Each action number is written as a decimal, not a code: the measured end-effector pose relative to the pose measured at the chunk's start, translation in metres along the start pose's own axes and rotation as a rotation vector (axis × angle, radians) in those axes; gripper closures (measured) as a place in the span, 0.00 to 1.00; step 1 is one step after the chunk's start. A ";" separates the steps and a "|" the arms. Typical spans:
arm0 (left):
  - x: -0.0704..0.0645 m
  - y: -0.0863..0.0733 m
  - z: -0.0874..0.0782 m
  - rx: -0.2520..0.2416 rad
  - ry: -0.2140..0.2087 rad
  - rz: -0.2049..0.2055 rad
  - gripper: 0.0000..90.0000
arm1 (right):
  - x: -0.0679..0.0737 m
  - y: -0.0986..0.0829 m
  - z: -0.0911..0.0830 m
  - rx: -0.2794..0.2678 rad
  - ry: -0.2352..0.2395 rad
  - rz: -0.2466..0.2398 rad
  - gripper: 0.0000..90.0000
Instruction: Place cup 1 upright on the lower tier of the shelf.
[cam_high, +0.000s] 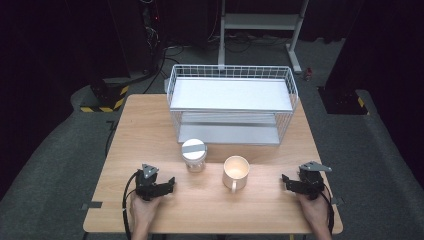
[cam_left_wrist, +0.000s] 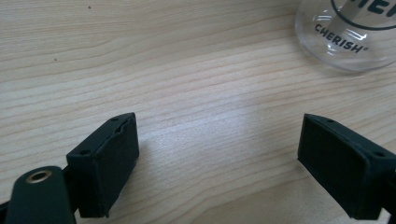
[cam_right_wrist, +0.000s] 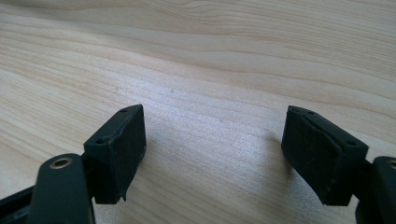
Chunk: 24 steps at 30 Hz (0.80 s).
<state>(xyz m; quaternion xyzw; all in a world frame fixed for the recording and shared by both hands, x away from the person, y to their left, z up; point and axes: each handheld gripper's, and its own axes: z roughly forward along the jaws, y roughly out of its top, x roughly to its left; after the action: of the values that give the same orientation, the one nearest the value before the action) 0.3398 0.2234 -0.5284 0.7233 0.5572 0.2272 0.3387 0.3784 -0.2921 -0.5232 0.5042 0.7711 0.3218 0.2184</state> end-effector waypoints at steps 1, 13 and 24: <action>-0.001 0.000 0.000 -0.003 -0.007 0.002 0.15 | 0.000 0.000 0.000 0.000 0.000 0.000 0.25; -0.007 0.001 -0.007 -0.072 -0.096 -0.020 0.10 | 0.000 0.000 0.000 0.000 0.000 0.000 0.25; -0.017 0.003 -0.007 -0.047 -0.092 0.029 0.07 | 0.000 0.000 0.000 0.000 0.000 0.000 0.25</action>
<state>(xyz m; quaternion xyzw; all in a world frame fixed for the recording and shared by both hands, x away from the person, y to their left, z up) 0.3325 0.2080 -0.5207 0.7328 0.5252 0.2116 0.3773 0.3784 -0.2921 -0.5232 0.5042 0.7711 0.3217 0.2184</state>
